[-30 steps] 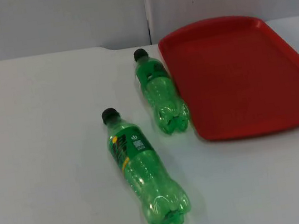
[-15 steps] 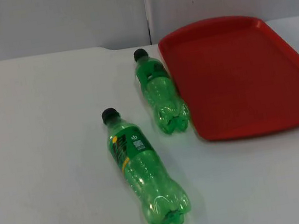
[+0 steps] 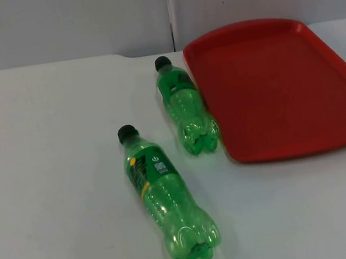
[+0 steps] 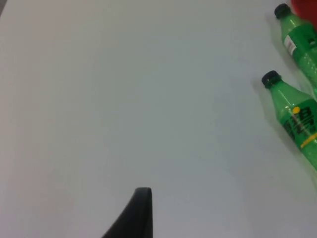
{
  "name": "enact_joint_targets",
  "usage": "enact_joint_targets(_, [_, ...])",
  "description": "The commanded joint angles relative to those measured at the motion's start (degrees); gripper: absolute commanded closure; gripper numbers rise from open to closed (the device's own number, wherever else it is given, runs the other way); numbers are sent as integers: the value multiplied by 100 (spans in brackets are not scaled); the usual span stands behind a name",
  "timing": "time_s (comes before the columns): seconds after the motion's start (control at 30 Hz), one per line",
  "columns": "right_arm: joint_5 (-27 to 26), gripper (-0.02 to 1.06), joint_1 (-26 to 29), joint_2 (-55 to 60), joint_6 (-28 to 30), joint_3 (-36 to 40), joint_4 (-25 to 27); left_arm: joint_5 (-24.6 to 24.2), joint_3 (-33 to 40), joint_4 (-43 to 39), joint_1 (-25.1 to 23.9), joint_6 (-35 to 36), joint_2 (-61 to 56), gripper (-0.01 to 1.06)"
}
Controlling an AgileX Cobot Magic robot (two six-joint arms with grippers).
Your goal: Place the bottle upright on the tray.
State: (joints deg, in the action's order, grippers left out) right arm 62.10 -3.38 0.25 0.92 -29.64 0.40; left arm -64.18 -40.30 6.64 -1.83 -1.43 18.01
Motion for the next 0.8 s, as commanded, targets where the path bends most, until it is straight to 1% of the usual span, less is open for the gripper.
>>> enact_joint_targets(0.0, [-26,0,37,-25,2,9,20,0,-107,162,36,16,189,0])
enact_joint_targets(0.37, [-26,0,37,-25,2,9,20,103,-444,395,36,-21,1039,0])
enact_joint_targets(0.57, [-26,0,37,-25,2,9,20,114,-725,724,36,-159,1524,0])
enact_joint_targets(0.77, [-26,0,37,-25,2,9,20,162,-966,1054,36,-337,2280,0])
